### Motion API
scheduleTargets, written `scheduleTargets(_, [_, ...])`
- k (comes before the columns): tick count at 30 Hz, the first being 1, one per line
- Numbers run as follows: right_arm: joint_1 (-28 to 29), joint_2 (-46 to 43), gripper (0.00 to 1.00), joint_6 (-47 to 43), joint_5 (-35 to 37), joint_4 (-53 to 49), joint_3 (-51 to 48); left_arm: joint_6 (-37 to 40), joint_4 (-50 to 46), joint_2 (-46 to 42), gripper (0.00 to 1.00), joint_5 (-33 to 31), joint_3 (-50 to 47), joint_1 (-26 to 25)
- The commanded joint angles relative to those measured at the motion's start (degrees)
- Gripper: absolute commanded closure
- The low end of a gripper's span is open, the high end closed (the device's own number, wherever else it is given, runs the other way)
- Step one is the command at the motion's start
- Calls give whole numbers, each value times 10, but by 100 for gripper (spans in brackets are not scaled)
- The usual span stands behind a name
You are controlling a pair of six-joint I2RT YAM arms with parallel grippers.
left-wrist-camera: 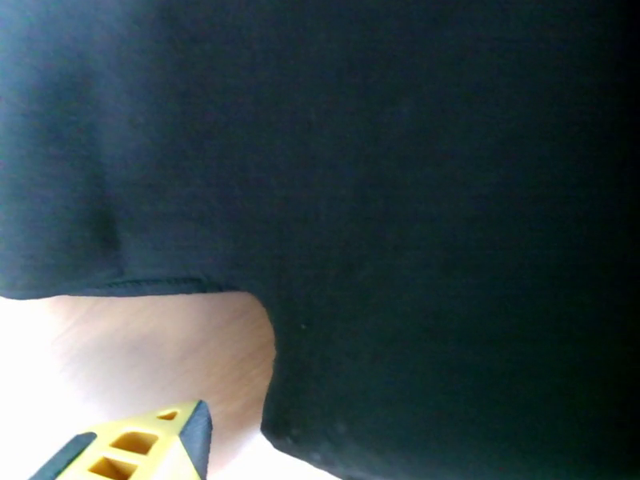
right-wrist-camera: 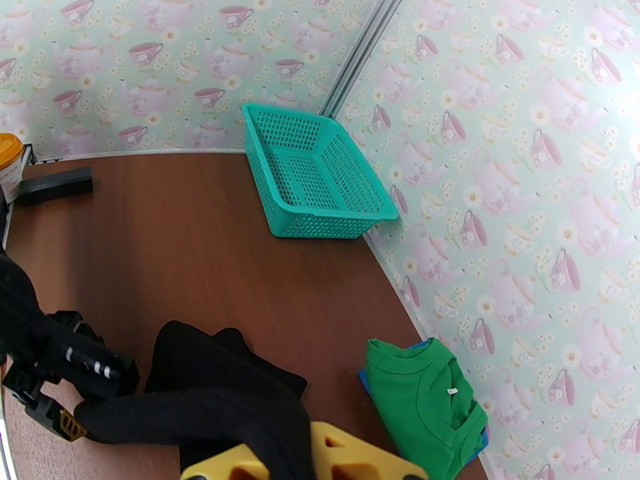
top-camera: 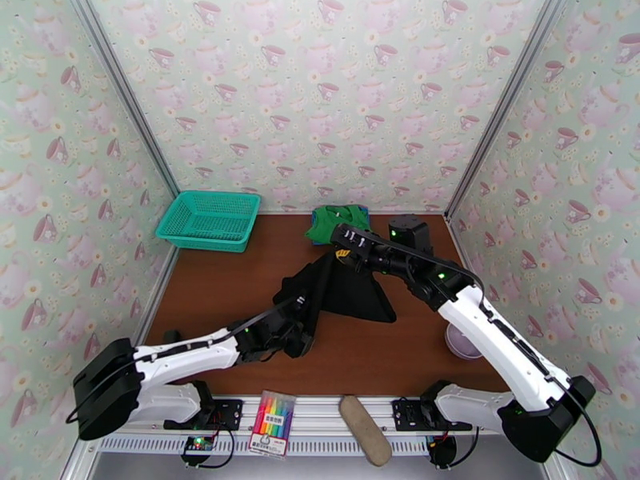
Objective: Fold and stack the mixed laundry pile
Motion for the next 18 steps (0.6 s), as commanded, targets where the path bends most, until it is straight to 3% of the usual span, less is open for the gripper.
scheduleTargets(1, [-3, -19, 100, 6, -20, 4, 1, 18, 56, 14, 42, 8, -11, -1])
scheduleTargets(4, [-3, -22, 100, 10, -23, 6, -2, 24, 97, 14, 47, -1, -18, -7])
scheduleTargets(9, [-4, -26, 100, 18, -26, 14, -10, 35, 149, 1, 71, -14, -35, -18])
scheduleTargets(12, [-4, -27, 100, 22, -31, 17, -12, 39, 169, -16, 100, -27, -48, -25])
scheduleTargets(15, [-4, -27, 100, 25, -29, 17, -11, 33, 151, -49, 100, -53, -50, -31])
scheduleTargets(18, [-6, -27, 100, 33, -3, 12, -5, -5, 41, -102, 100, -134, -7, -31])
